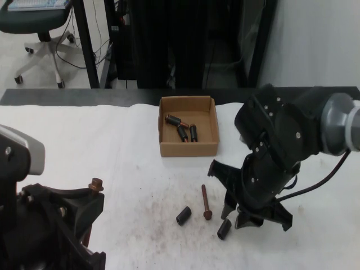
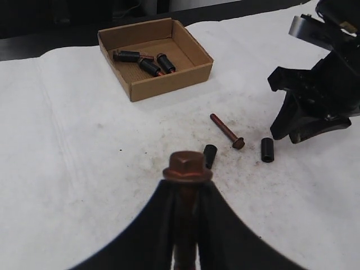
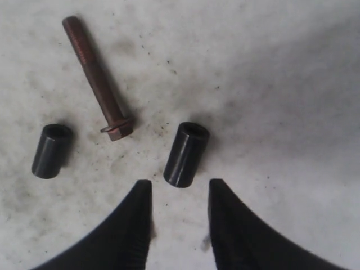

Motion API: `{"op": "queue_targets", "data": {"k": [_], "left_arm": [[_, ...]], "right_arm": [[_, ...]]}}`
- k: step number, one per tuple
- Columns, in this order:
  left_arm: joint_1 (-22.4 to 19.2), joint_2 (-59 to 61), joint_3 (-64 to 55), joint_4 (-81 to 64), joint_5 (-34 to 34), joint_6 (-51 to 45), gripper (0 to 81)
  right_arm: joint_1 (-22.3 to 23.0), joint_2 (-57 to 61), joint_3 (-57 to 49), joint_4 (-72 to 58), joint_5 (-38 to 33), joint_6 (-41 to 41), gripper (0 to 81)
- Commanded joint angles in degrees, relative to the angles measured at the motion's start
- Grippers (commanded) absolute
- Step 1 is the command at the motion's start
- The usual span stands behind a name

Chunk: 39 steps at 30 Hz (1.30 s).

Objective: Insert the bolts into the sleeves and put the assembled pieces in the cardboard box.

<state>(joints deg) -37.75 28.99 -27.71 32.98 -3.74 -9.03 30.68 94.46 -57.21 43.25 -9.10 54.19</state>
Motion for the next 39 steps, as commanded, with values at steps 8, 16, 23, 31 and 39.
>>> {"op": "queue_targets", "data": {"k": [8, 16, 23, 31, 39], "left_arm": [[0.11, -0.29, -0.18, -0.20, -0.06, 0.03, 0.2], [0.11, -0.29, -0.18, -0.20, -0.06, 0.06, 0.2], [0.11, -0.29, -0.18, -0.20, -0.06, 0.06, 0.2], [0.11, -0.29, -0.18, -0.20, -0.06, 0.06, 0.2], [0.11, -0.29, -0.18, -0.20, -0.06, 0.06, 0.2]], "right_arm": [[0.35, 1.16, -0.47, 0.57, 1.94, 2.87, 31.6], [0.79, 3.72, -0.47, 0.35, 2.04, 3.12, 31.0], [0.79, 5.53, -0.47, -1.99, 1.17, 4.80, 31.0], [0.79, 5.50, -0.47, -5.97, 1.89, 6.78, 31.0], [0.79, 5.50, -0.37, -5.96, 3.16, 6.78, 31.0]]}}
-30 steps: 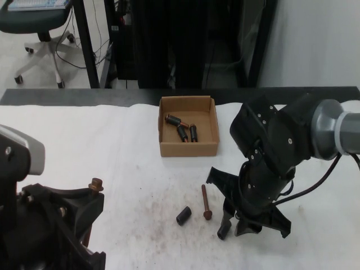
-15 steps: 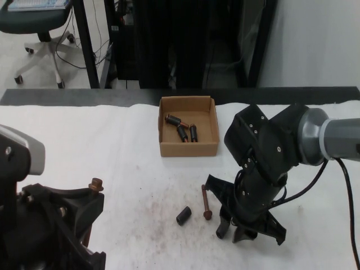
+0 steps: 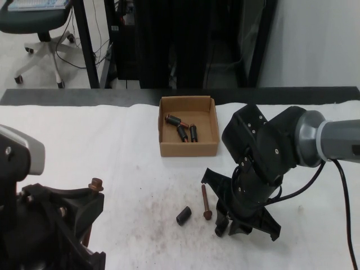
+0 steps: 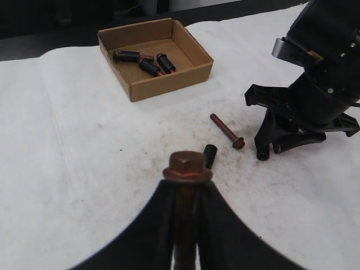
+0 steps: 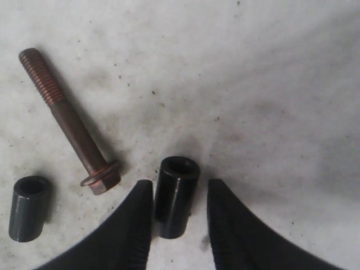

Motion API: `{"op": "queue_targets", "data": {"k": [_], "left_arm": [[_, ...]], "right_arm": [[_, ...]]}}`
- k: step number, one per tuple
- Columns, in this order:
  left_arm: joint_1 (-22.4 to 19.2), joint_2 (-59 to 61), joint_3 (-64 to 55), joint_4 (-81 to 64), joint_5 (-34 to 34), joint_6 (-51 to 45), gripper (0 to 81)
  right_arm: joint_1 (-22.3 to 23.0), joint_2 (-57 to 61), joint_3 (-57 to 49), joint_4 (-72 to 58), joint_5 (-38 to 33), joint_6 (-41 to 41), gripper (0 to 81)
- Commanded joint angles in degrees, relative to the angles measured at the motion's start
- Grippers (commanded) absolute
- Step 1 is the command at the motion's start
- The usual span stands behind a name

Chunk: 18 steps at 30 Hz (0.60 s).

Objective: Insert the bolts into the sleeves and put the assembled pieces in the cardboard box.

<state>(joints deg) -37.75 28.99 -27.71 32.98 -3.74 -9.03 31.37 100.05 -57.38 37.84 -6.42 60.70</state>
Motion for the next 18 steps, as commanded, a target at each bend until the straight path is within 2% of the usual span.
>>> {"op": "queue_targets", "data": {"k": [1, 18], "left_arm": [[0.11, -0.29, -0.18, -0.20, -0.06, 0.06, 0.2], [0.11, -0.29, -0.18, -0.20, -0.06, 0.06, 0.2]], "right_arm": [[0.10, -0.08, -0.20, -0.55, 0.49, 0.27, 31.0], [0.10, -0.08, -0.22, -0.20, 0.59, 1.47, 30.9]]}}
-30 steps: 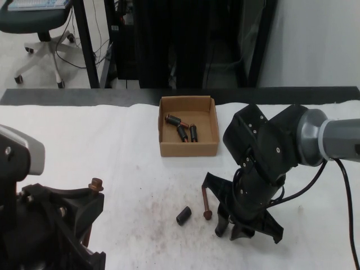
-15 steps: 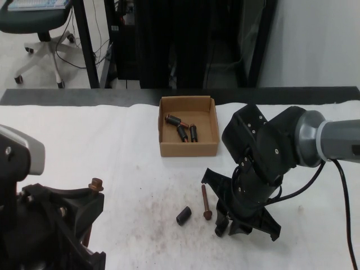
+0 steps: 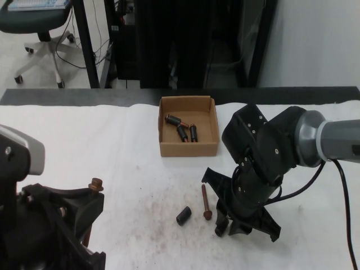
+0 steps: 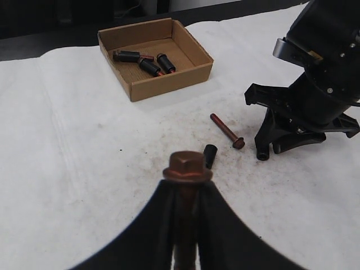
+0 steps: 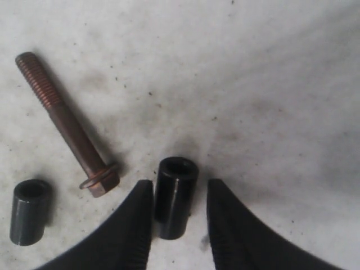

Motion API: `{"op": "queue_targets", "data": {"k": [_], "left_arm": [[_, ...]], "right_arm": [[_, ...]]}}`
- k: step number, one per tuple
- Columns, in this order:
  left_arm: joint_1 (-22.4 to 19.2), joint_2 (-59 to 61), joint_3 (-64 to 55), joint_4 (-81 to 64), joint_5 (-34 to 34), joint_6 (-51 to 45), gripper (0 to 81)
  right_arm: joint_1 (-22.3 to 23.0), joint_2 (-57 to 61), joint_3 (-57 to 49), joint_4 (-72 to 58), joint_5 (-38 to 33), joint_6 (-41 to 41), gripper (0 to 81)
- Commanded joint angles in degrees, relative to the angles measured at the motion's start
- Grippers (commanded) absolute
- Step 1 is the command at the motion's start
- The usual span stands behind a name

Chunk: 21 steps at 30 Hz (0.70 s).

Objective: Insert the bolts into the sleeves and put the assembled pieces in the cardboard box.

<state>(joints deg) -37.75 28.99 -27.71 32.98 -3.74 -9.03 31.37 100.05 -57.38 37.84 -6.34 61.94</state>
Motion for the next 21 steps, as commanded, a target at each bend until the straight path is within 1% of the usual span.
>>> {"op": "queue_targets", "data": {"k": [1, 6, 14, 21], "left_arm": [[0.11, -0.29, -0.18, -0.20, -0.06, 0.06, 0.2], [0.11, -0.29, -0.18, -0.20, -0.06, 0.06, 0.2], [0.11, -0.29, -0.18, -0.20, -0.06, 0.06, 0.2], [0.11, -0.29, -0.18, -0.20, -0.06, 0.06, 0.2]], "right_arm": [[0.10, -0.08, -0.22, -0.20, 0.51, 0.23, 30.9], [0.47, 0.91, -0.22, -0.02, -0.45, 0.23, 30.9], [4.74, 4.74, -0.22, 0.36, -1.00, 1.50, 30.9], [4.57, 5.11, -0.22, 0.64, -0.16, 1.01, 30.9]]}}
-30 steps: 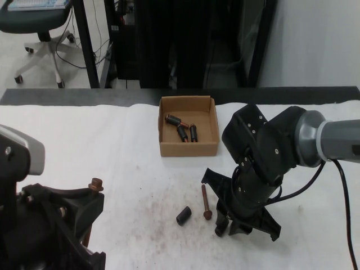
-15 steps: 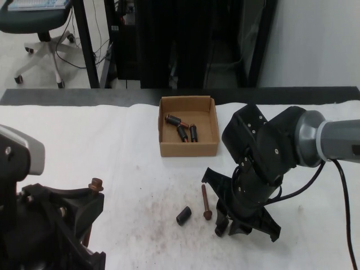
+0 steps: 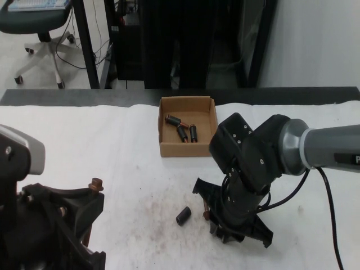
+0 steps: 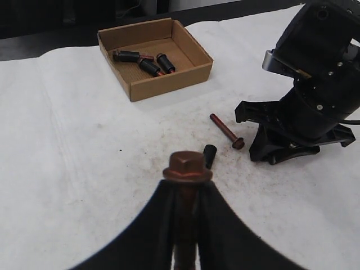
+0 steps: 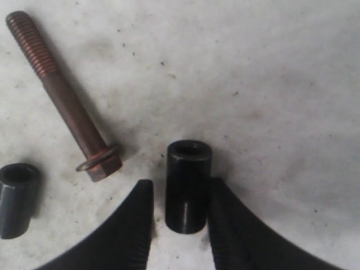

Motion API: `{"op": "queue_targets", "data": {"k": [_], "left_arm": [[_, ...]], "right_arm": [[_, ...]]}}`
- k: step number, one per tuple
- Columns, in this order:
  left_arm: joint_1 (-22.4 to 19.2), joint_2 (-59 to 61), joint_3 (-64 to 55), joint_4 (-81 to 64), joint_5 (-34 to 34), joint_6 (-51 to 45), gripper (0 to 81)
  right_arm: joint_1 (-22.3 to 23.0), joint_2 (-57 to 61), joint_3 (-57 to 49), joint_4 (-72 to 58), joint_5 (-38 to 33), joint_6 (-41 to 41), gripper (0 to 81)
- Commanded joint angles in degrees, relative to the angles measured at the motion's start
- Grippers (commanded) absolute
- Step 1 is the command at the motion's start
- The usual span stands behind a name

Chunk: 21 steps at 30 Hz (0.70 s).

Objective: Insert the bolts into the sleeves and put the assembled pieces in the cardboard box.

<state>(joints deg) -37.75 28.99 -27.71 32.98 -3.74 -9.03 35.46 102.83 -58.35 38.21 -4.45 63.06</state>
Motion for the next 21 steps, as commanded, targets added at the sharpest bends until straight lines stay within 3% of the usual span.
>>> {"op": "queue_targets", "data": {"k": [1, 4, 11, 15, 21], "left_arm": [[0.11, -0.29, -0.18, -0.20, -0.06, 0.06, 0.2], [0.11, -0.29, -0.18, -0.20, -0.06, 0.06, 0.2], [0.11, -0.29, -0.18, -0.20, -0.06, 0.06, 0.2], [0.11, -0.29, -0.18, -0.20, -0.06, 0.06, 0.2], [0.11, -0.29, -0.18, -0.33, -0.06, 0.06, 0.2]], "right_arm": [[0.32, 2.33, 0.74, 0.54, -1.91, -0.24, 30.9], [-0.17, 2.33, 0.74, 1.72, -1.60, -3.79, 27.4], [-2.35, 2.33, 0.74, 9.52, 0.86, -13.83, 0.6], [-3.00, 2.33, 0.74, 9.81, 0.90, -25.23, 0.8], [-2.87, 2.33, 0.74, 11.78, 2.11, -54.65, 0.8]]}}
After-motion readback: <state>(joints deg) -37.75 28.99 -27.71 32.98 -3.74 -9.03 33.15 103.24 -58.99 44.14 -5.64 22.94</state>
